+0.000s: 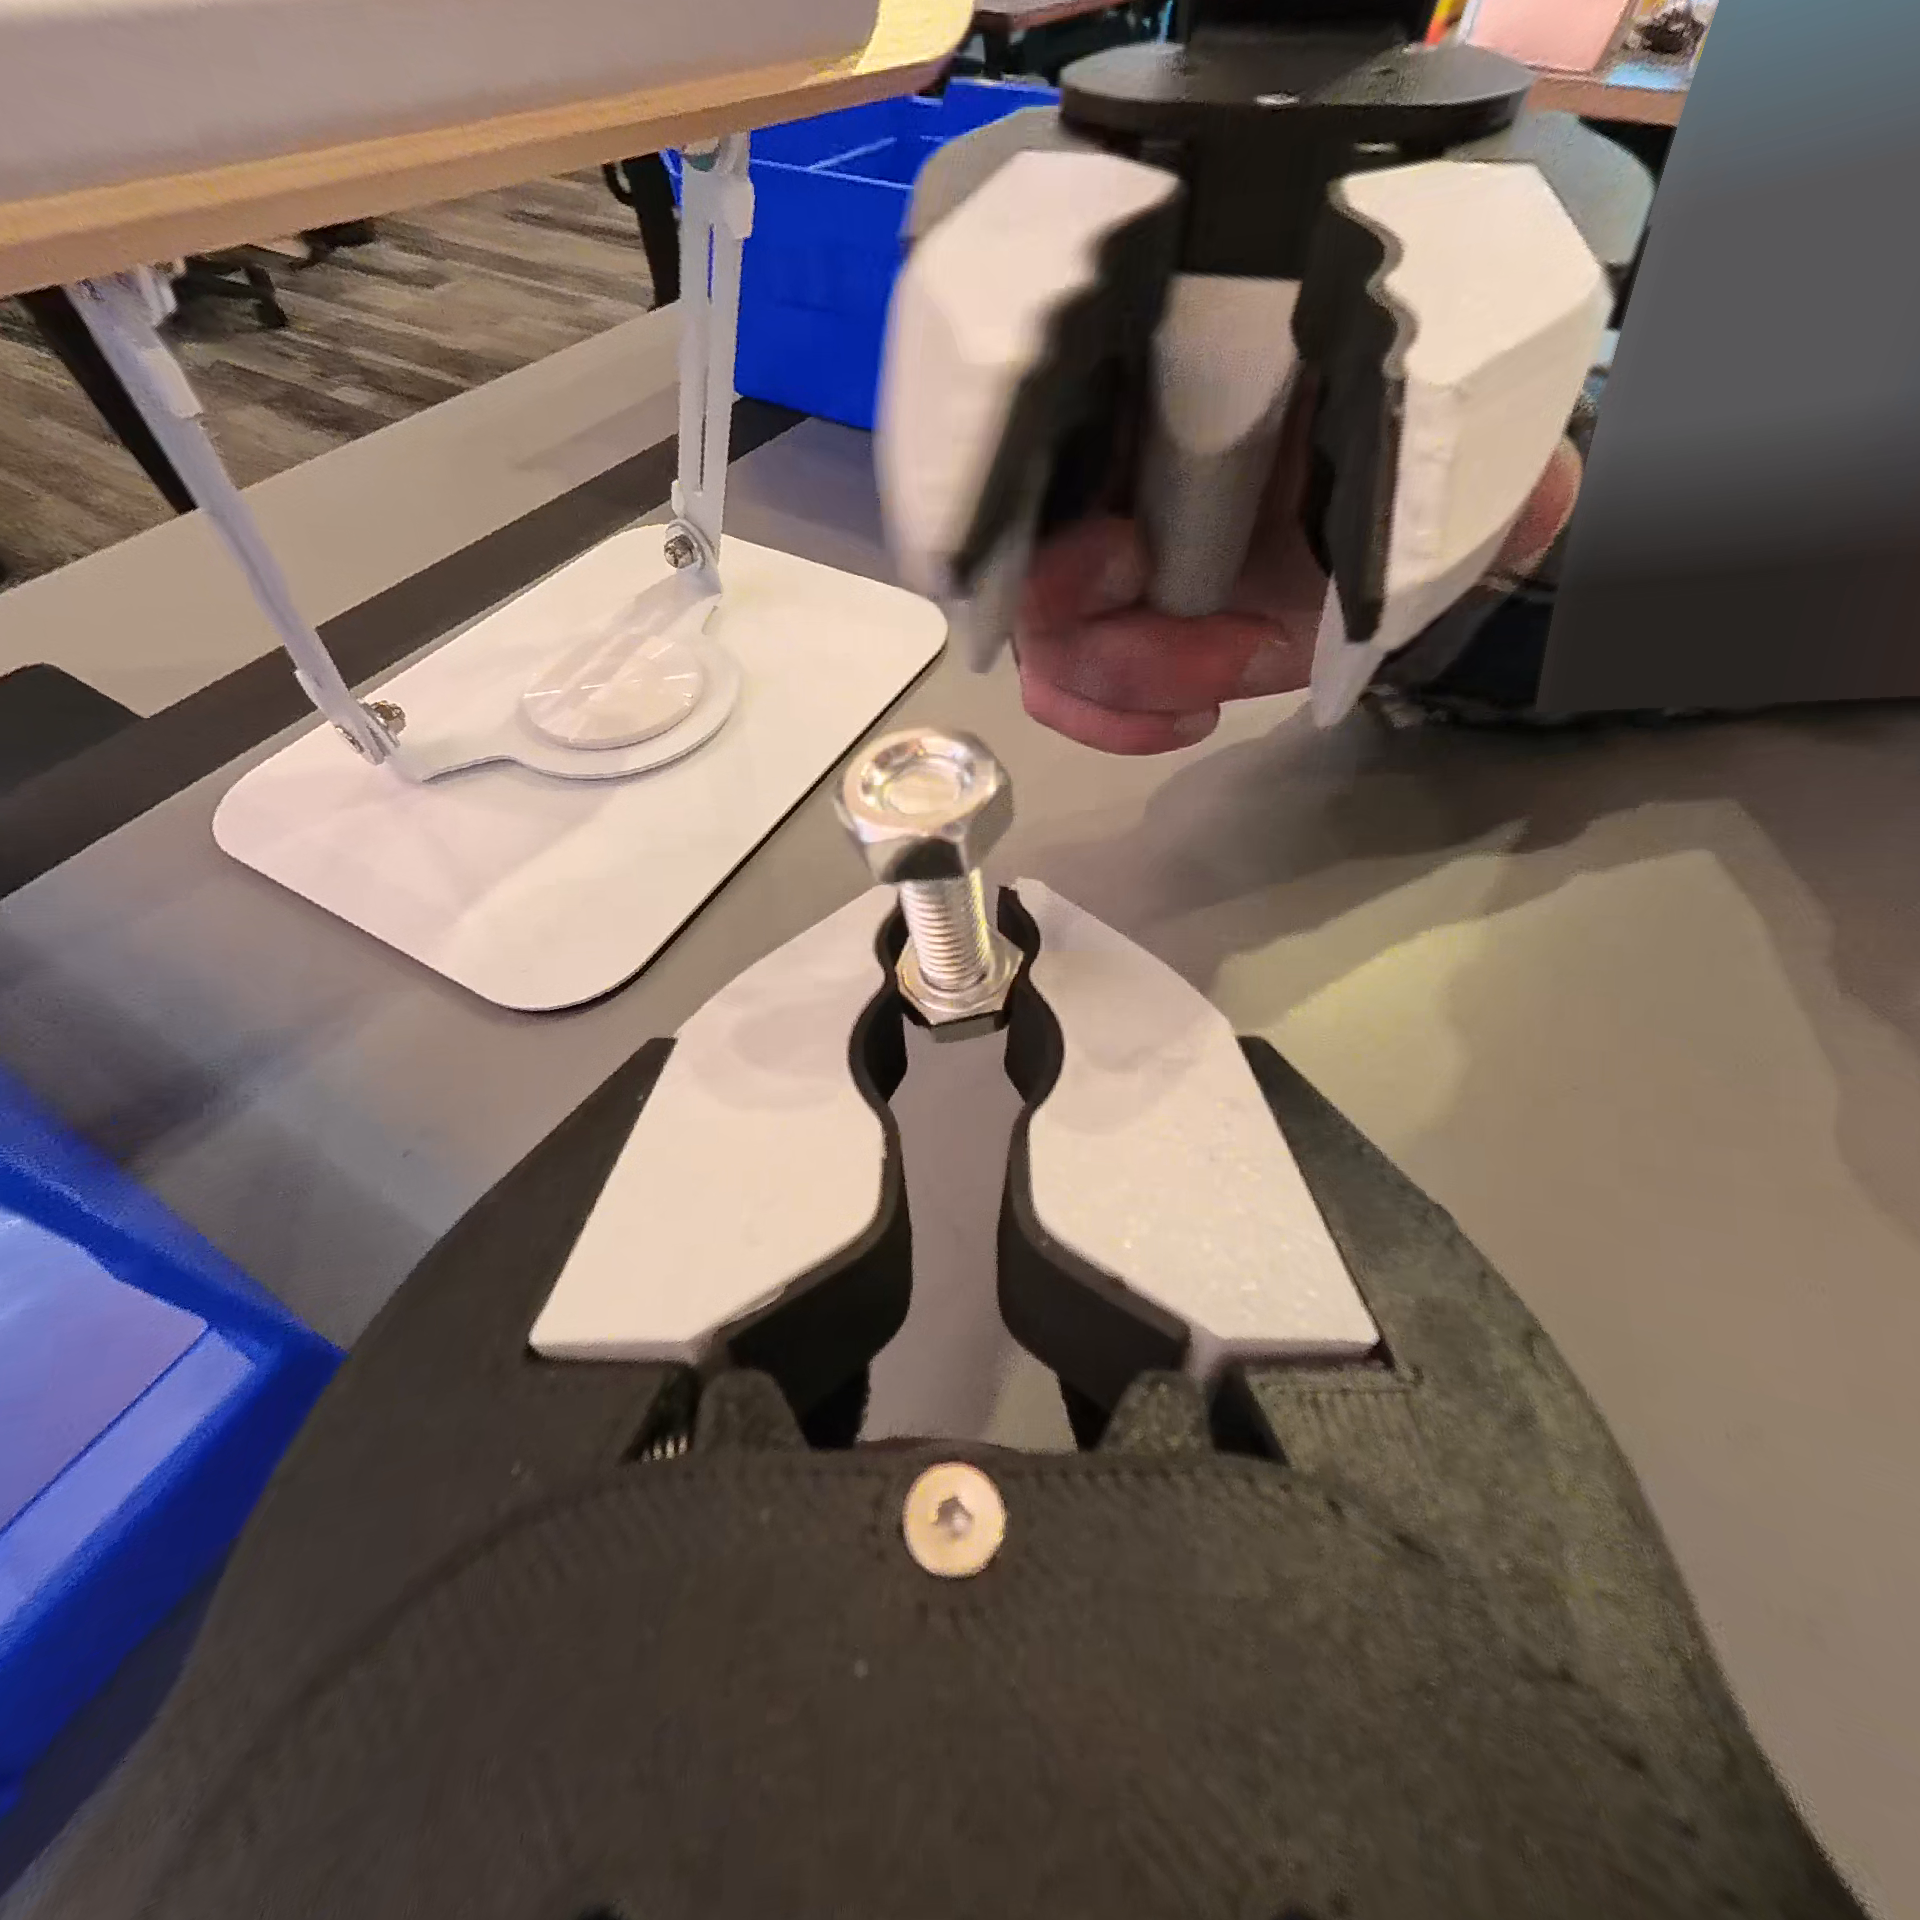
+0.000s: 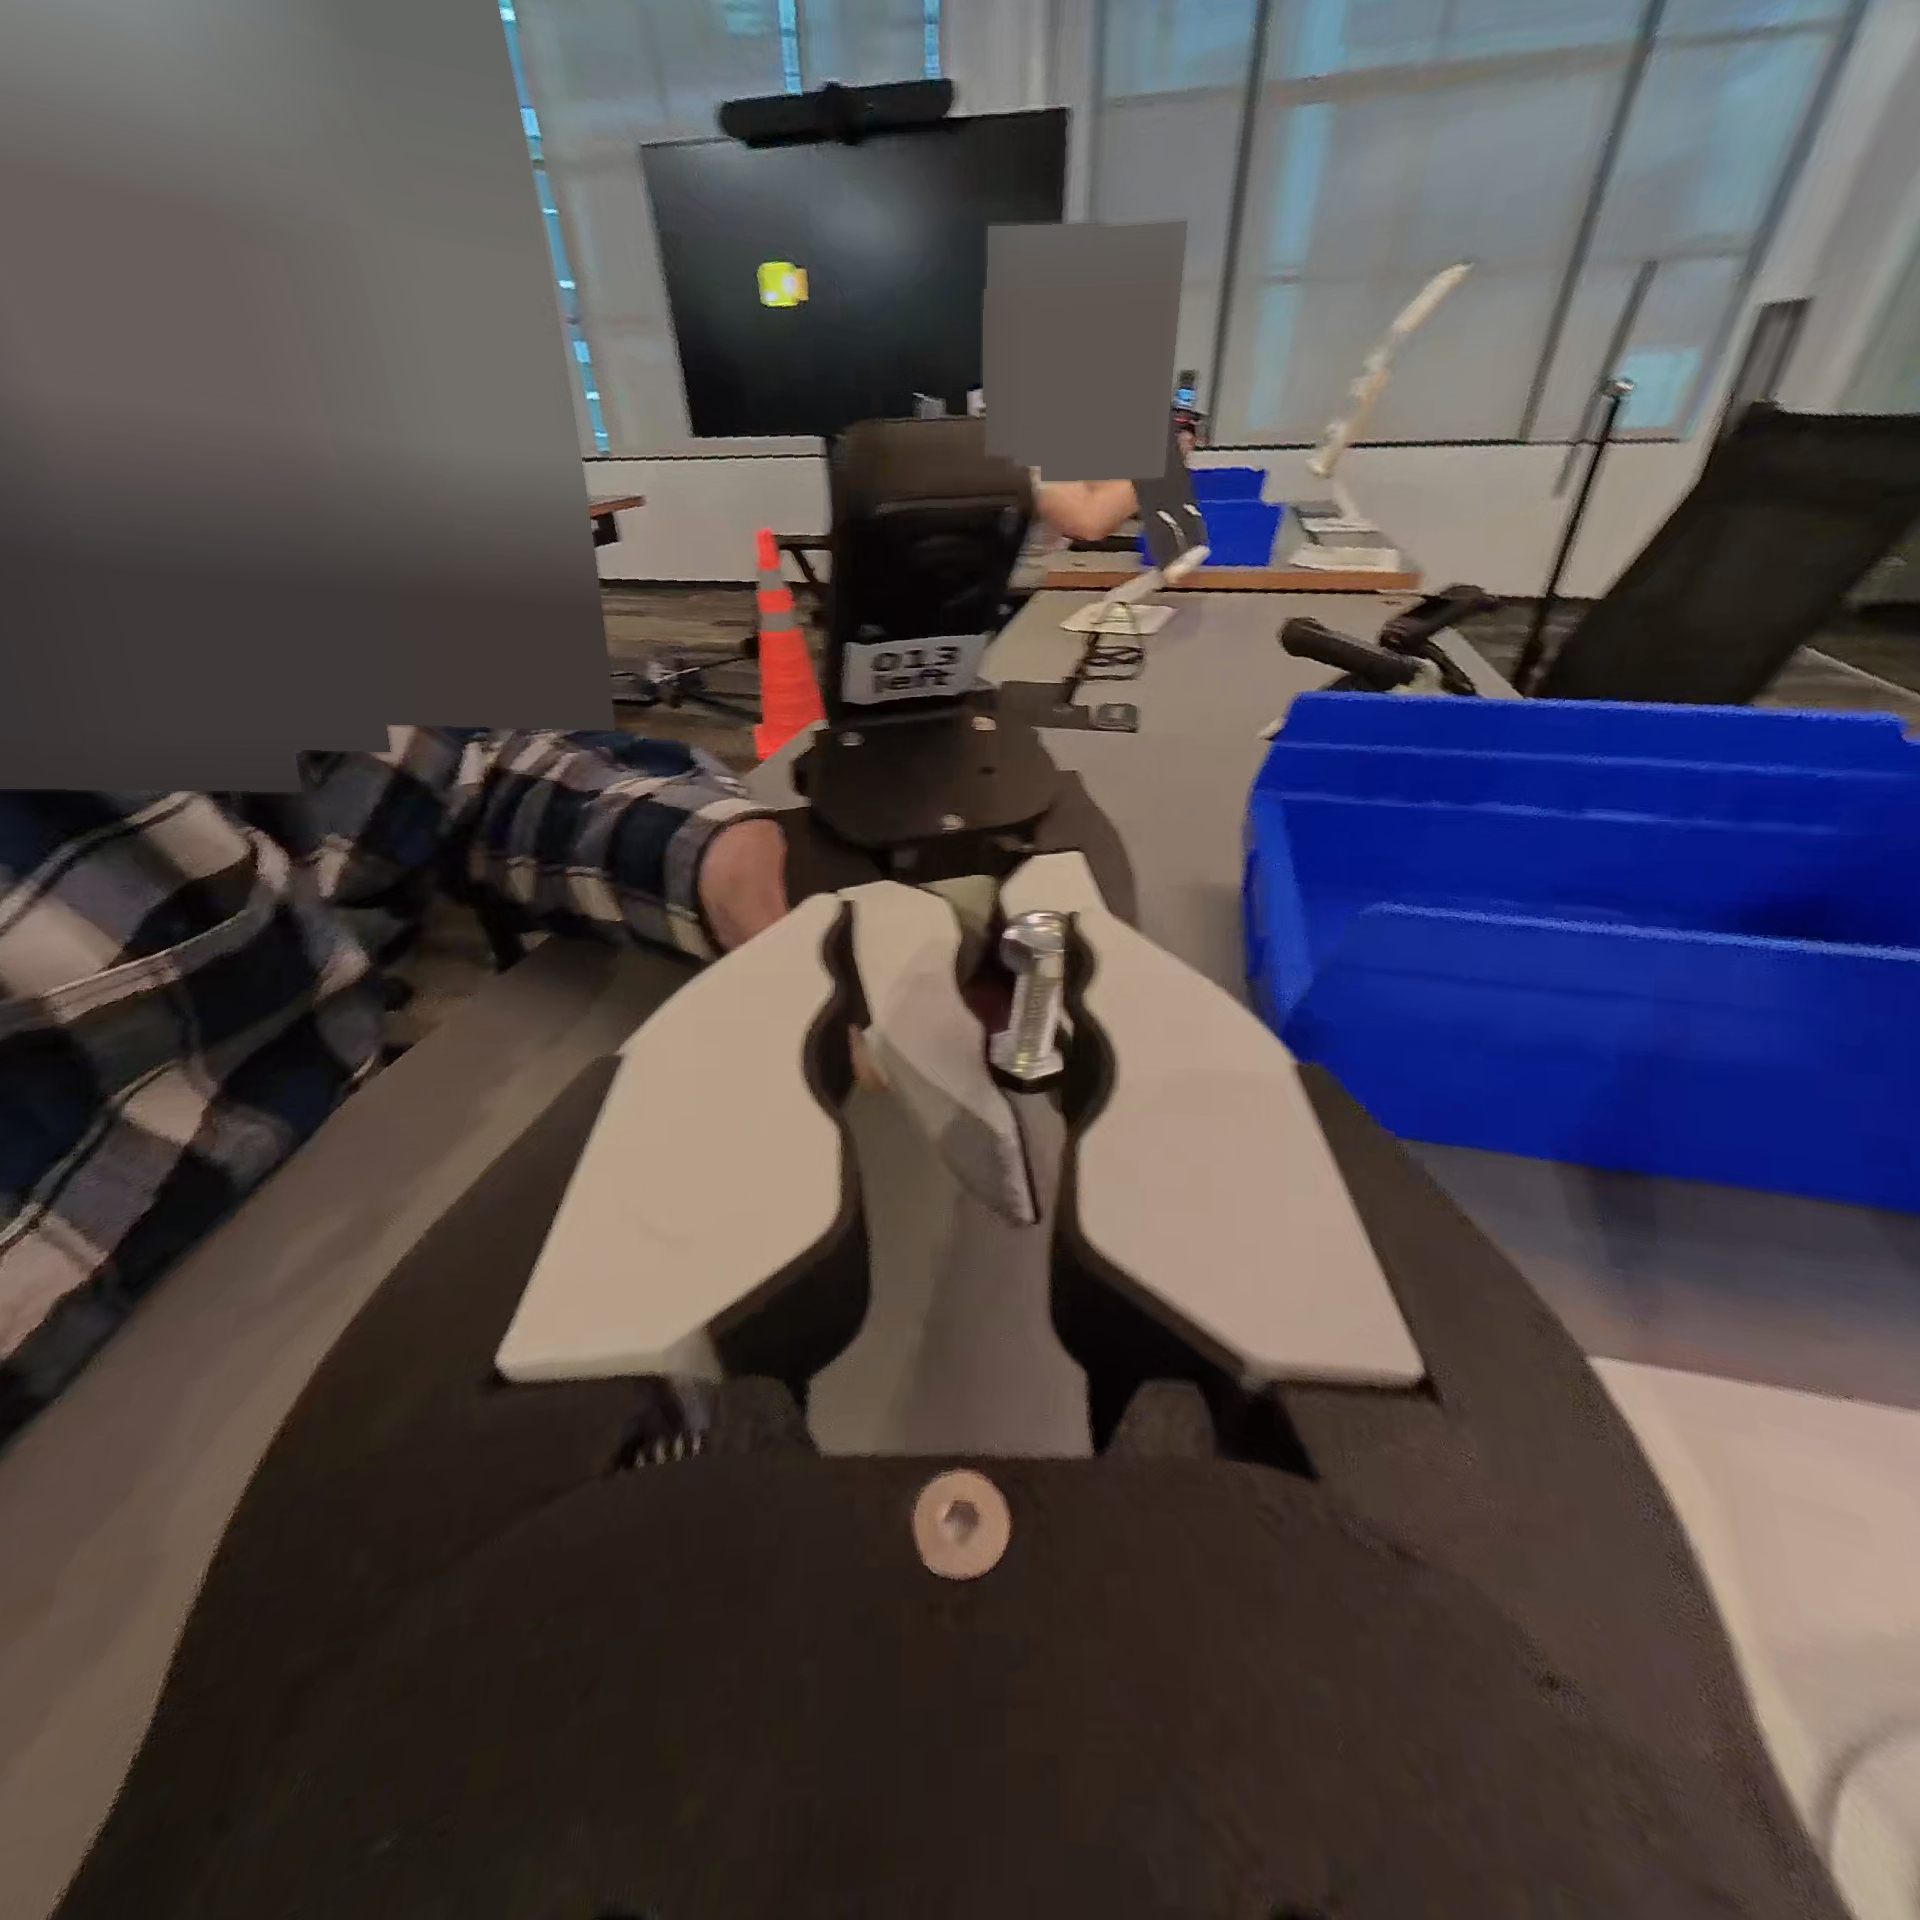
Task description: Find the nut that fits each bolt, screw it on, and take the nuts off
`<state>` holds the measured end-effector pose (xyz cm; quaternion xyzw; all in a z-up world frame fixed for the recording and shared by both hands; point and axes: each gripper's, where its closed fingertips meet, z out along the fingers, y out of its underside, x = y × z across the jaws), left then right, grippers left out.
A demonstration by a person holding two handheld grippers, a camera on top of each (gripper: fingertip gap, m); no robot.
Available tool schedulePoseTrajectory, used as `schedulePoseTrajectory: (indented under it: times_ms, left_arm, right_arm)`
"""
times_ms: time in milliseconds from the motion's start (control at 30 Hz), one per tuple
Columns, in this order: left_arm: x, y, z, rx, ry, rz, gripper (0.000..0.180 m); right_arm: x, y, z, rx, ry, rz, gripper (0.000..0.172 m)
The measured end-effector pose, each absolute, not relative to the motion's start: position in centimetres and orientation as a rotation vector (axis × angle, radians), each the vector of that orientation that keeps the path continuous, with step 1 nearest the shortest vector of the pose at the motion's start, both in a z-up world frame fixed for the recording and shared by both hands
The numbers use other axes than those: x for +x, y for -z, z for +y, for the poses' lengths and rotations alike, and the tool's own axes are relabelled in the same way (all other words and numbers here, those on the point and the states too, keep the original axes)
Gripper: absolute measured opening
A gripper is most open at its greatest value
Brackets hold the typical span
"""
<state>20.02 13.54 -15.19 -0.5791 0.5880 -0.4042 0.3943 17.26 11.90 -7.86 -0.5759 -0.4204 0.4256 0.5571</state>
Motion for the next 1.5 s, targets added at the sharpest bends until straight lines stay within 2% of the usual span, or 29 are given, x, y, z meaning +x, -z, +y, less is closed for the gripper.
schedulePoseTrajectory:
  times_ms: [33,100,233,267,300,333,367,433,567,700,767,800,833,867,933,1067,1167,1267,1367,1400,1500]
  left_arm:
    - [20.1,15.2,13.4,-1.467,1.029,1.496,0.015]
    - [20.3,15.4,13.1,-1.465,1.024,1.509,0.015]
    - [20.2,15.4,13.5,-1.480,1.026,1.493,0.015]
    - [20.1,15.3,13.5,-1.480,1.031,1.488,0.015]
    - [20.0,15.2,13.8,-1.492,1.033,1.472,0.015]
    - [19.9,15.2,14.0,-1.500,1.042,1.463,0.015]
    - [19.8,15.2,14.1,-1.497,1.042,1.464,0.015]
    - [19.9,15.1,13.9,-1.485,1.036,1.478,0.015]
    - [20.3,15.5,13.1,-1.468,1.013,1.519,0.015]
    - [20.2,15.3,13.4,-1.480,1.018,1.493,0.015]
    - [20.0,15.2,13.7,-1.488,1.030,1.474,0.015]
    - [19.9,15.1,13.9,-1.500,1.043,1.459,0.015]
    - [19.8,15.1,14.1,-1.501,1.040,1.460,0.015]
    - [19.8,15.1,14.3,-1.497,1.029,1.461,0.015]
    - [19.9,15.1,14.0,-1.494,1.040,1.469,0.015]
    - [20.3,15.6,13.2,-1.485,1.024,1.516,0.015]
    - [20.3,15.6,13.2,-1.484,1.015,1.514,0.014]
    - [20.1,15.4,13.3,-1.484,1.018,1.506,0.015]
    - [20.0,15.3,13.6,-1.483,0.997,1.500,0.014]
    - [20.0,15.3,13.6,-1.490,1.008,1.499,0.014]
    - [20.2,15.8,13.5,-1.501,1.007,1.518,0.014]
  right_arm:
    - [17.3,8.0,12.4,-1.384,-0.993,-0.967,0.051]
    - [16.6,8.8,12.7,-1.425,-0.997,-0.971,0.064]
    - [15.4,9.4,11.8,-1.421,-1.001,-1.030,0.069]
    - [15.5,9.3,11.5,-1.404,-0.992,-1.046,0.061]
    - [15.7,8.9,10.5,-1.346,-1.024,-1.097,0.022]
    - [15.9,8.4,9.6,-1.295,-1.069,-1.123,0.019]
    - [16.2,8.1,9.8,-1.288,-1.080,-1.097,0.023]
    - [16.6,8.2,11.3,-1.336,-1.040,-1.020,0.045]
    - [15.7,9.2,12.5,-1.406,-0.983,-1.004,0.070]
    - [14.7,10.0,11.9,-1.420,-0.991,-1.054,0.072]
    - [15.1,9.8,11.6,-1.400,-0.984,-1.053,0.065]
    - [15.5,9.5,11.2,-1.372,-1.007,-1.065,0.042]
    - [15.7,9.1,10.6,-1.336,-1.046,-1.080,0.030]
    - [15.9,8.9,10.6,-1.329,-1.056,-1.070,0.033]
    - [15.9,9.0,11.8,-1.371,-1.005,-1.022,0.057]
    - [14.7,10.0,12.5,-1.436,-0.999,-1.028,0.078]
    - [13.9,10.3,11.9,-1.431,-1.002,-1.071,0.078]
    - [14.7,10.0,11.8,-1.411,-0.981,-1.070,0.067]
    - [16.2,9.2,10.9,-1.341,-1.053,-1.070,0.030]
    - [16.5,9.0,11.4,-1.354,-1.043,-1.035,0.042]
    - [15.9,9.2,12.2,-1.384,-1.008,-1.029,0.056]
